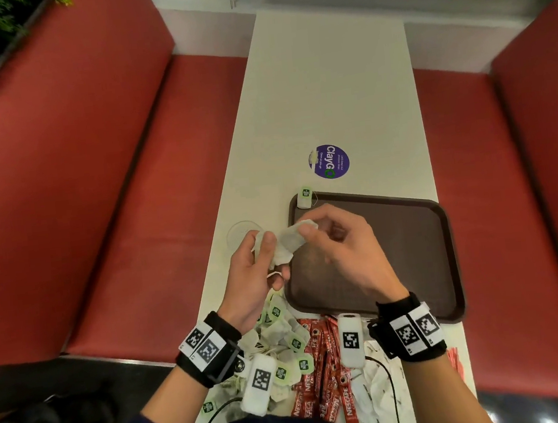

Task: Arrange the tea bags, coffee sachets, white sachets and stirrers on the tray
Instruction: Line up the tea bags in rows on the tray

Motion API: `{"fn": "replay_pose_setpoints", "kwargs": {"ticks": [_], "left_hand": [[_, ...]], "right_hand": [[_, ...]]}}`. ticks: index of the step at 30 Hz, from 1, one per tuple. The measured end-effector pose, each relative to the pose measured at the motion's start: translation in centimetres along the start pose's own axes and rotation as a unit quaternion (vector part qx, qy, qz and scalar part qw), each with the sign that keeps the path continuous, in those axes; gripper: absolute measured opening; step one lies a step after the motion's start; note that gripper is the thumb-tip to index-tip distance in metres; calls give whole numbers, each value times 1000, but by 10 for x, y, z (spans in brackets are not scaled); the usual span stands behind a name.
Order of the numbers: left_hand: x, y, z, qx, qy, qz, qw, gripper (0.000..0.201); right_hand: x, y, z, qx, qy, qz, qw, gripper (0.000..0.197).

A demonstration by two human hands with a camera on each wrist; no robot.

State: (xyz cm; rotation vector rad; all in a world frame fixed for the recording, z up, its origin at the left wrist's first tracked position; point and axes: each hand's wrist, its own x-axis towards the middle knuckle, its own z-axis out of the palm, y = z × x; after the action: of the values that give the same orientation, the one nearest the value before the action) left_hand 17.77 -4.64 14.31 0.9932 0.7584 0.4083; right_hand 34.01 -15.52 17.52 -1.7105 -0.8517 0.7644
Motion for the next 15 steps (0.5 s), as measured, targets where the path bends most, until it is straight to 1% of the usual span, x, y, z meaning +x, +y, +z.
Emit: {"fn": "replay_pose_setpoints", "kwargs": {"ticks": [2, 4, 6, 8, 11, 13, 15], "left_hand": [[0, 1, -2, 1, 6, 2, 1000, 20], [2, 2, -5, 17, 7, 4, 1000, 17], [2, 4, -6, 31, -12, -1, 999, 16], [3, 5, -5, 40, -45, -7, 998, 23], [1, 10, 2, 36, -103, -23, 994, 38], [0, 14, 5, 12, -122, -43, 992, 46], [-1, 16, 6, -4, -135, -48, 990, 51]], "right_hand": [[-6, -8, -11, 16, -5, -4, 1000, 10], [-11, -17, -21, 23, -29, -19, 999, 8], [-14, -25, -29, 10, -63, -38, 997, 8], [-16, -31, -31, -2, -92, -53, 994, 6], [-14, -34, -32, -20, -124, -56, 991, 3], [-11, -31, -33, -49, -139, -56, 988, 12], [-9, -29, -37, -83, -146, -59, 984, 19]]}}
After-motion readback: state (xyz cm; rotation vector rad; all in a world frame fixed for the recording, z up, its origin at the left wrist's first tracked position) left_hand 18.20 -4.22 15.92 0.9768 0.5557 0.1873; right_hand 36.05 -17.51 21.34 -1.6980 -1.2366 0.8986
